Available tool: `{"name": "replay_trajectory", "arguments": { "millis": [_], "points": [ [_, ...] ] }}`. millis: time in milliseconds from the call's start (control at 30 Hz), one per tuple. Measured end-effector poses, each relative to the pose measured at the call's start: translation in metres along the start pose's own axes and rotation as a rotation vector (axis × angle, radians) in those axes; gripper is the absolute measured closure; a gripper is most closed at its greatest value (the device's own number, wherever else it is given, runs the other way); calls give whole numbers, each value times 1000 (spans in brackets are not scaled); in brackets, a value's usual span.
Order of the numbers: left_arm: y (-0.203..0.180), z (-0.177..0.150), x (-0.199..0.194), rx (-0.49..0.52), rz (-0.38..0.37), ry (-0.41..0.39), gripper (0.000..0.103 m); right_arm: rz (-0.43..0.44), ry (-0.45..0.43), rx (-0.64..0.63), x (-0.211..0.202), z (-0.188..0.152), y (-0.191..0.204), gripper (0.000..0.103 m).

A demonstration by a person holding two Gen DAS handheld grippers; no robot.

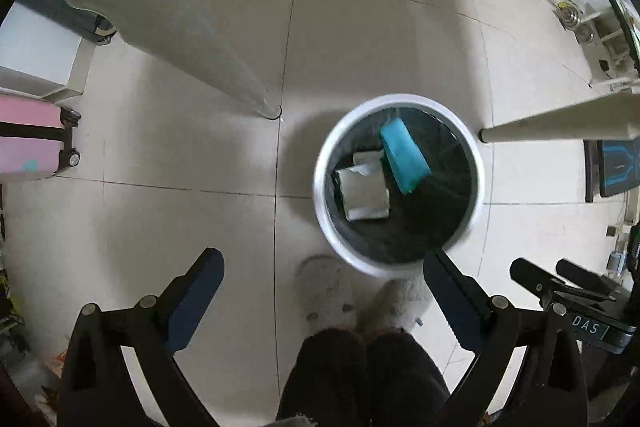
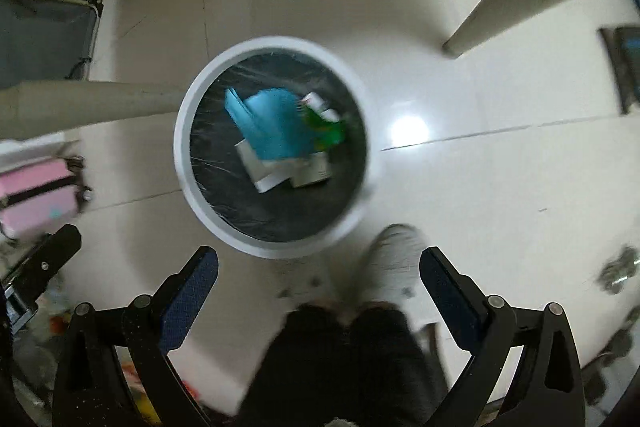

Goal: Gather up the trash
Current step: 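Open both tools to drop the bag and box into the bin, then move both tools back over the table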

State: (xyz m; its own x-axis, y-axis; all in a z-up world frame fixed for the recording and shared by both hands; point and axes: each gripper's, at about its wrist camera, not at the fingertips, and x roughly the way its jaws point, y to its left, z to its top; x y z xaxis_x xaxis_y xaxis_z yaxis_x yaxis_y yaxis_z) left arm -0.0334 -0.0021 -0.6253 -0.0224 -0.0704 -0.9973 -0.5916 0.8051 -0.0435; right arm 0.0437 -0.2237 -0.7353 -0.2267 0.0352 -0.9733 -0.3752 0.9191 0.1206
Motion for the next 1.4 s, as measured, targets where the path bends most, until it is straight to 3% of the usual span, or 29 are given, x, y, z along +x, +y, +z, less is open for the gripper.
{"name": "replay_trajectory", "arguments": {
  "millis": [200,433,800,1000,1233,1300,1400],
  "points": [
    [-13,-17,-45,17,-9,-10,1,-90,-59,-34,-66,-25,6,1],
    [-25,-27,-106,16,-29,-35,1,-105,-115,-45,-150,-48,10,1],
    [-24,-40,-217,47,-70,-79,1,-68,-201,-54,-300,-93,37,1],
    [-26,-35,-286,62,-43,-154,1,-14,-229,-16,-381,-111,47,2],
    [-40,14,-358,37,-11,-327,1,74,-309,19,-471,-79,52,1],
    [-50,40,-372,38,39,-392,1,74,-340,10,-499,-51,51,1],
    [-60,81,-379,10,90,-427,0,89,-362,67,-525,-2,38,1]
  ]
}}
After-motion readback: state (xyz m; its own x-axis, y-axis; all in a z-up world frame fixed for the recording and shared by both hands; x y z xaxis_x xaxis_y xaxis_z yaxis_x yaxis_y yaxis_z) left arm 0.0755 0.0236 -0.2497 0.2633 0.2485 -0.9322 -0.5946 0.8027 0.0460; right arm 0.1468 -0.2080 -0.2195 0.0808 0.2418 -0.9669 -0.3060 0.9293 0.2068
